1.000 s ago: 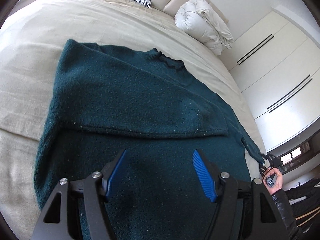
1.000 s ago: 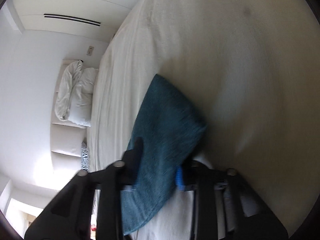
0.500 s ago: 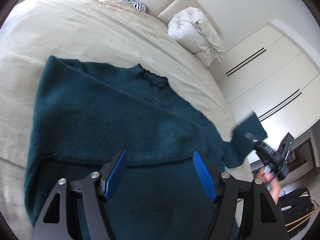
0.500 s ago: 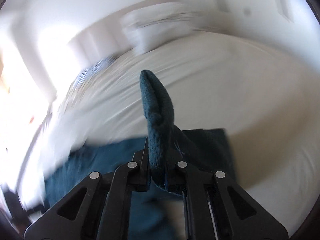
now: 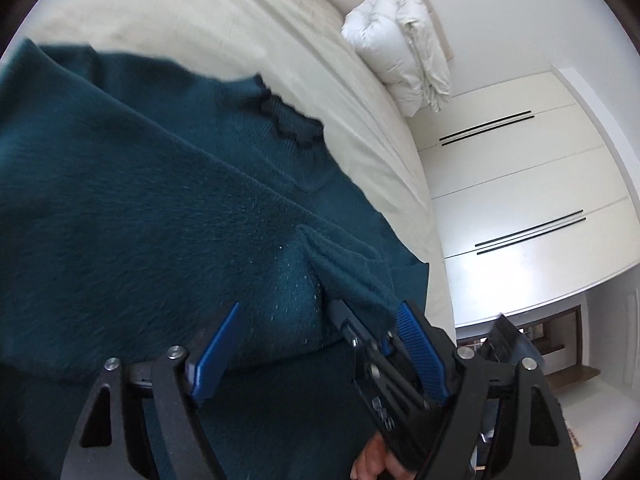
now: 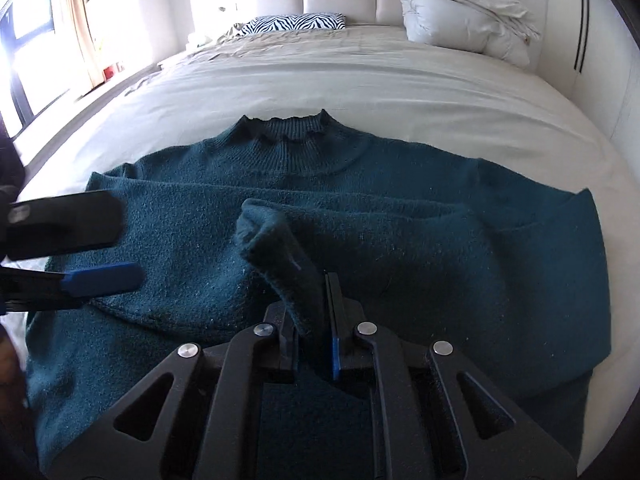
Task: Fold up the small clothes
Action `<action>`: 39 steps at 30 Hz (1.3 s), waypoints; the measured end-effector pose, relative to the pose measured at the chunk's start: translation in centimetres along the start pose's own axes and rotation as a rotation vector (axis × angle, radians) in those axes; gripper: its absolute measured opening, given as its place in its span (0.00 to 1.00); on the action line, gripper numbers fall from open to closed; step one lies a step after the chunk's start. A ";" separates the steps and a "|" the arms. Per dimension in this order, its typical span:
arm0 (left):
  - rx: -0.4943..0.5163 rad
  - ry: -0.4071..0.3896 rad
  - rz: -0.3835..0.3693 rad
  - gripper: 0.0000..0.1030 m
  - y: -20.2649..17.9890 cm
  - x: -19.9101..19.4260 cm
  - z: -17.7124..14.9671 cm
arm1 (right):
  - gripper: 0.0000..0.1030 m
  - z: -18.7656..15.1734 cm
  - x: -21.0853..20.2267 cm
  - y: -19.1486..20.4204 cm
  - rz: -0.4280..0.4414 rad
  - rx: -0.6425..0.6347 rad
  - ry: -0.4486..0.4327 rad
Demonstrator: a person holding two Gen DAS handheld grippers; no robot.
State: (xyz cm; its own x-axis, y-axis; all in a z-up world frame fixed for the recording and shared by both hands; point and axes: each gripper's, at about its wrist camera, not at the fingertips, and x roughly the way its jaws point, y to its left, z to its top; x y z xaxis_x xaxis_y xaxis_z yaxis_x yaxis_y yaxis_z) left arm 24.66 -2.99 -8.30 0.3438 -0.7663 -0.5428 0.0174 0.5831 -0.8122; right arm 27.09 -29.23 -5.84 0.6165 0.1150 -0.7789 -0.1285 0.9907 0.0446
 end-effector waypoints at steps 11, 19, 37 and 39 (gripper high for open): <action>0.042 0.085 0.039 0.75 -2.0 3.6 -0.1 | 0.73 -3.8 -5.3 -1.1 0.100 0.076 -0.003; 0.133 0.150 0.104 0.08 -4.0 5.8 -0.2 | 0.73 -7.9 -9.5 -8.9 0.247 0.434 -0.040; 0.108 -0.093 0.176 0.08 0.5 -5.4 3.6 | 0.73 -13.1 -8.4 -17.3 0.333 0.793 -0.066; 0.108 -0.094 0.204 0.08 1.3 -5.4 3.5 | 0.73 -13.1 -8.5 -17.3 0.325 0.787 -0.066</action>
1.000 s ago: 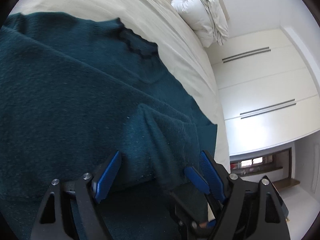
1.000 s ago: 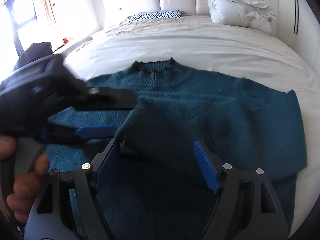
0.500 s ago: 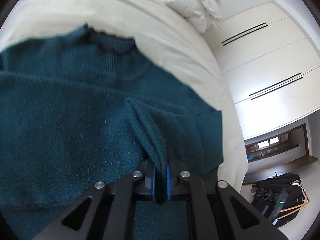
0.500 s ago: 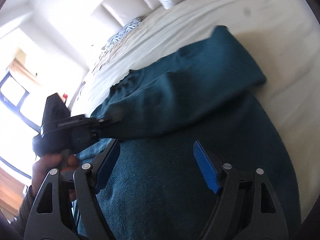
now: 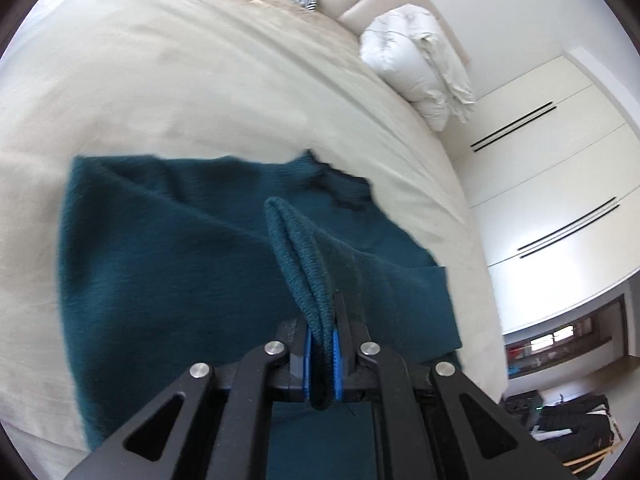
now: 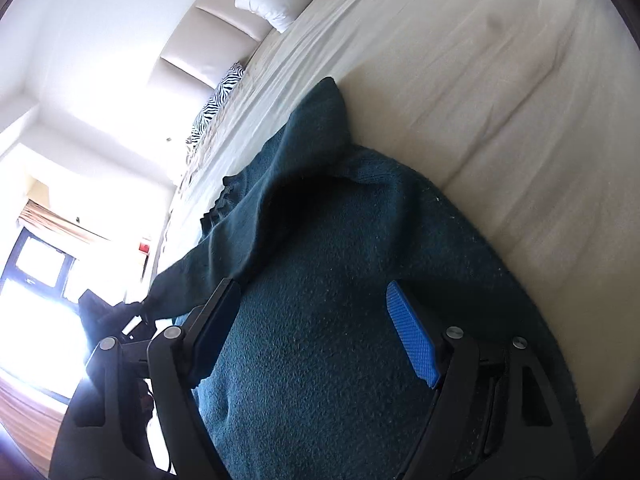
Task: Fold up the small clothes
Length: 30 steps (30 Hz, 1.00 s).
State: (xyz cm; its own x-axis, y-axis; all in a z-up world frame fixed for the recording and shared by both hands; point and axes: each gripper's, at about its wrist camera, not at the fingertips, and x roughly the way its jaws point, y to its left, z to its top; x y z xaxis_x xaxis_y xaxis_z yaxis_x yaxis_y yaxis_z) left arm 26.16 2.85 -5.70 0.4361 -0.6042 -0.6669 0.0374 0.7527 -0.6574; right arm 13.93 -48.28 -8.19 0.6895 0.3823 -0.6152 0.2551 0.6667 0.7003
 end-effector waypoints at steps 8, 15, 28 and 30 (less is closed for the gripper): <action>0.008 0.045 0.048 0.08 1.6 2.1 -0.8 | 0.73 1.0 0.3 0.3 0.030 0.045 0.004; -0.003 0.048 0.044 0.08 2.3 1.9 -0.7 | 0.73 4.6 3.7 0.0 0.145 0.212 0.017; 0.002 0.035 0.048 0.08 2.5 2.0 -1.1 | 0.73 8.4 4.4 -3.6 0.248 0.434 -0.098; 0.000 0.035 0.047 0.08 2.4 1.9 -1.2 | 0.72 8.5 4.4 -3.6 0.237 0.424 -0.098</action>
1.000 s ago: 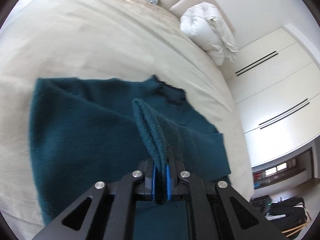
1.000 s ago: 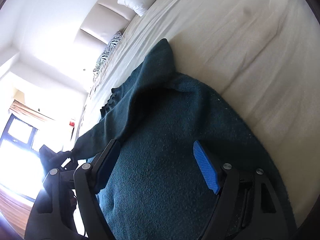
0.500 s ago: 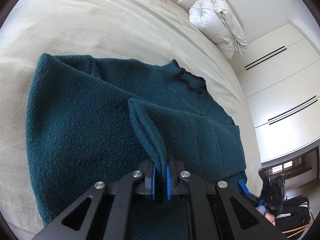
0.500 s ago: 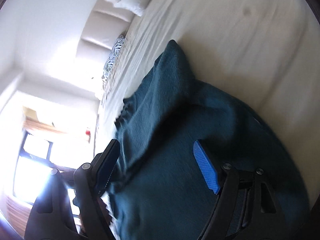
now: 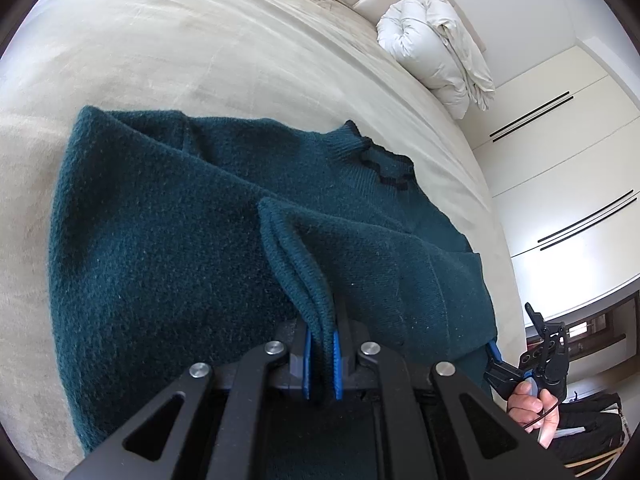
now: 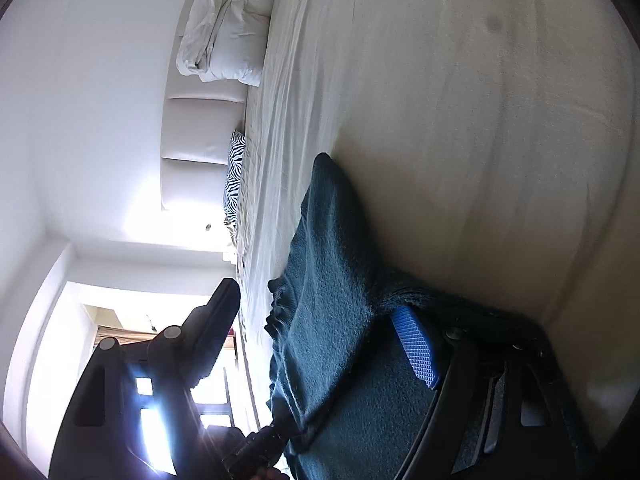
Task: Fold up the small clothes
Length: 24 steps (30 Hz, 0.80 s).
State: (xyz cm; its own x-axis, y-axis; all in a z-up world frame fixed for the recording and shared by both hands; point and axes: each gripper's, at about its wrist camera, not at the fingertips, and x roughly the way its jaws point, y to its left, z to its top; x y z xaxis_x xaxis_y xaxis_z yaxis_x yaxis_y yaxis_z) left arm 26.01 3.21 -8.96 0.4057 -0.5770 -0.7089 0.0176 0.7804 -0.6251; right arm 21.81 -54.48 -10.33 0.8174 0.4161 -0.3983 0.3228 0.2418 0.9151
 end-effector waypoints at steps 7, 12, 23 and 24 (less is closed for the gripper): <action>0.014 0.005 0.006 0.08 -0.6 0.3 0.1 | 0.70 0.1 -1.5 -0.2 -0.007 -0.031 -0.021; 0.003 0.011 -0.007 0.10 -0.1 0.5 0.0 | 0.71 -0.7 -1.5 0.0 -0.035 -0.066 0.006; 0.016 0.004 -0.011 0.10 0.0 0.6 -0.2 | 0.73 -0.9 -3.7 5.5 -0.056 -0.215 0.112; 0.014 0.005 -0.013 0.10 0.0 0.7 -0.2 | 0.73 -0.3 -2.8 5.9 -0.056 -0.221 0.126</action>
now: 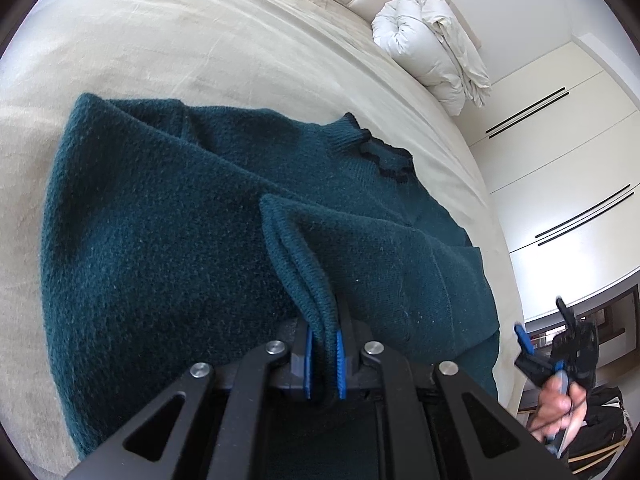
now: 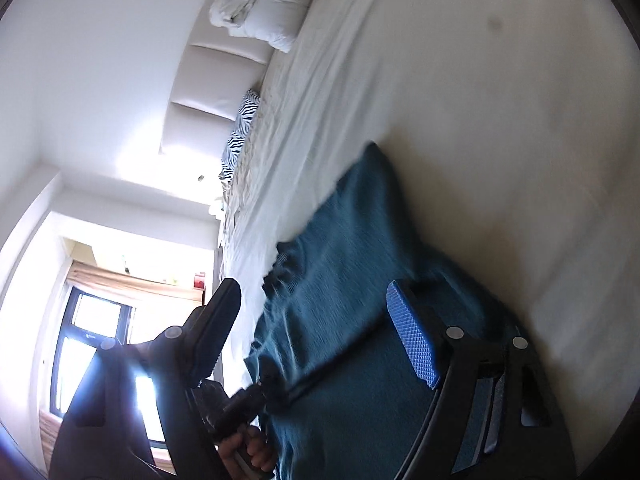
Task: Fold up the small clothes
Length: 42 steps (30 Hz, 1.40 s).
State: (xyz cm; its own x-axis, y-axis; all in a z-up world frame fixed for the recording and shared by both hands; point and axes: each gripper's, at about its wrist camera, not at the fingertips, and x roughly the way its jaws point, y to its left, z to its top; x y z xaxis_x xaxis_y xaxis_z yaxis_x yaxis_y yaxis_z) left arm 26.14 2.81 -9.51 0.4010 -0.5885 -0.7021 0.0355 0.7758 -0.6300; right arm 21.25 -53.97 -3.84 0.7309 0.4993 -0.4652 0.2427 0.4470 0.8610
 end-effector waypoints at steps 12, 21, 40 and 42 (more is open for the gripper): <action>0.047 0.007 0.004 0.11 -0.2 0.4 0.4 | 0.73 6.6 9.9 -1.0 -0.052 0.003 0.133; 0.032 0.010 -0.020 0.19 0.3 0.0 0.4 | 0.73 3.2 6.6 -2.1 -0.020 -0.062 0.163; -0.056 -0.050 0.072 0.68 4.6 -15.9 -16.6 | 0.73 -10.0 -12.9 -4.2 -0.137 -0.221 0.136; -0.090 -0.037 0.056 0.68 5.3 -16.8 -19.4 | 0.73 -11.2 -14.7 -4.7 -0.156 -0.237 0.137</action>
State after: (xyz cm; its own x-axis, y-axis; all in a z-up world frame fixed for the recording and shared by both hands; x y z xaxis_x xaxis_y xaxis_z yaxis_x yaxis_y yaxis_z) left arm 1.87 12.39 -7.50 0.4335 -0.5349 -0.7253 -0.0698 0.7825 -0.6188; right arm 2.22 -55.14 -3.35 0.5996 0.4994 -0.6254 0.1778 0.6788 0.7125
